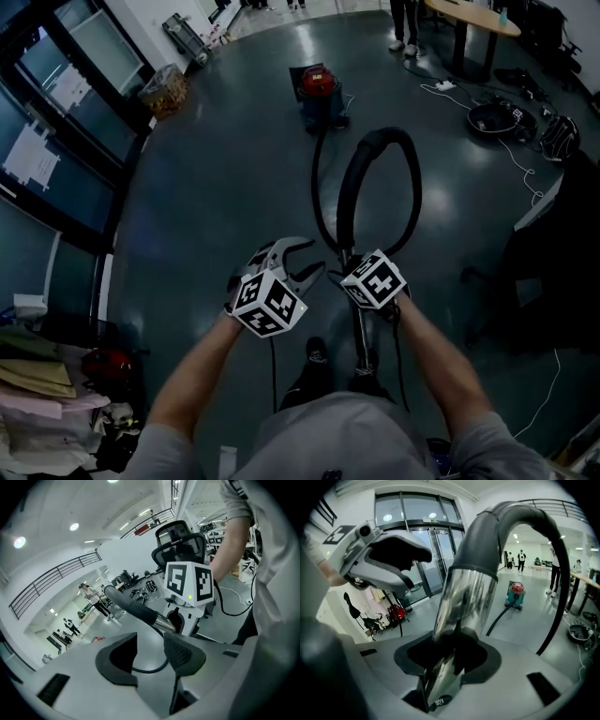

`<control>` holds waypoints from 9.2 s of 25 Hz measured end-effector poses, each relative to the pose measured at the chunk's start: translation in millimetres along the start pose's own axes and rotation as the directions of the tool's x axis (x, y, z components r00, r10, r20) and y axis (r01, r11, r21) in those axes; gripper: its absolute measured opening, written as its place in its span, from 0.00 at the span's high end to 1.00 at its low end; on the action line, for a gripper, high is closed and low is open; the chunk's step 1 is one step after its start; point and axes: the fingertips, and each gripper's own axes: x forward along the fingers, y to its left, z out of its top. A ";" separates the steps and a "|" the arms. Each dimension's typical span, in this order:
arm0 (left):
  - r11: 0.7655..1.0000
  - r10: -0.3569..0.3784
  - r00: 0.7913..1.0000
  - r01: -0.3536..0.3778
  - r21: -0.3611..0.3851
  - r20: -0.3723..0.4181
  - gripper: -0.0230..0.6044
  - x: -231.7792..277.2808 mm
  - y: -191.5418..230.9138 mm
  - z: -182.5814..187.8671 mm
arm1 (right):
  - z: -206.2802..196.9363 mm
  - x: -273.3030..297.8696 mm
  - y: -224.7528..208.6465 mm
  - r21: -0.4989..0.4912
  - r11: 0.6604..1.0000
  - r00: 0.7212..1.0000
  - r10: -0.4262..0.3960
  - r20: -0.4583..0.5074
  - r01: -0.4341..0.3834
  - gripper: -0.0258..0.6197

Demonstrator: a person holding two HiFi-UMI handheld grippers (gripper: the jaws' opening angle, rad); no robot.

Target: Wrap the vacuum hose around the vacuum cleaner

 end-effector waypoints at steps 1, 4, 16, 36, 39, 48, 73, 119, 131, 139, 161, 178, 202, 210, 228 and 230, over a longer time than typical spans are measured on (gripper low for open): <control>1.000 -0.009 1.000 0.008 0.018 0.005 0.67 0.7 3.9 2.6 | -0.8 3.1 -1.0 -0.013 1.000 1.000 0.005 -0.016 -0.005 0.71; 0.997 -0.053 0.998 0.051 0.056 0.031 0.67 3.0 13.9 12.7 | -2.4 12.8 -2.0 -0.036 0.999 0.998 0.026 -0.054 -0.028 0.71; 0.783 -0.403 0.914 0.374 0.497 -0.051 0.51 32.3 51.4 12.5 | 21.4 54.5 -25.4 -0.030 0.999 0.982 0.019 -0.187 -0.025 0.71; 0.369 -0.542 0.760 0.598 0.712 -0.357 0.51 80.3 96.4 -51.4 | 49.9 80.7 -56.9 -0.003 0.998 0.940 -0.058 -0.336 0.060 0.71; 0.379 -0.551 0.755 0.606 0.699 -0.356 0.51 82.3 102.5 -60.2 | 52.4 84.7 -58.3 -0.010 0.998 0.934 -0.060 -0.354 0.060 0.71; 0.384 -0.517 0.754 0.628 0.677 -0.406 0.51 106.6 105.5 -84.2 | 40.7 98.0 -62.1 0.001 0.999 0.888 0.039 -0.457 -0.043 0.71; 0.241 -0.505 0.588 0.799 0.551 -0.632 0.70 223.4 92.0 -45.0 | -17.0 23.5 -162.7 -0.015 0.949 0.778 0.249 -0.577 -0.315 0.71; 0.371 -0.775 0.531 0.821 0.434 -0.343 0.82 242.2 117.6 -110.0 | 77.7 79.1 -231.5 -0.427 0.891 0.761 -0.384 -0.523 0.156 0.78; 0.424 -0.735 0.578 0.799 0.426 -0.354 0.82 258.2 141.5 -119.8 | 103.0 35.9 -242.4 -0.378 0.894 0.786 -0.409 -0.464 0.242 0.69; 0.534 -0.724 0.594 0.804 0.260 -0.351 0.82 270.7 153.1 -149.3 | 119.8 -5.2 -265.4 0.017 0.870 0.861 -0.485 -0.153 0.493 0.69; 0.813 -0.571 0.796 0.511 -0.280 -0.203 0.82 291.9 158.3 -130.7 | 127.8 56.9 -367.6 0.777 0.626 0.908 -0.359 0.217 0.061 0.52; 0.784 -0.503 0.854 0.384 -0.488 -0.135 0.82 325.5 135.3 -66.0 | 133.6 61.7 -429.8 0.876 0.471 0.887 -0.358 0.292 -0.099 0.65; 0.737 -0.614 0.785 0.608 -0.294 0.084 0.57 308.9 236.7 -94.2 | 274.6 105.4 -443.7 0.616 0.776 0.914 -0.338 0.225 0.135 0.74; 0.847 -0.491 0.867 0.497 -0.188 0.081 0.58 290.2 356.3 -136.3 | 306.5 171.7 -434.1 0.497 0.846 0.954 -0.280 0.104 0.194 0.74; 0.964 -0.262 0.957 0.266 -0.009 0.126 0.58 291.6 484.0 -130.1 | 303.7 230.0 -423.9 0.239 0.949 0.973 -0.174 -0.149 0.206 0.74; 0.975 -0.224 0.968 0.222 0.030 0.115 0.58 292.1 496.2 -125.1 | 302.3 232.2 -426.2 0.204 0.960 0.973 -0.158 -0.166 0.191 0.74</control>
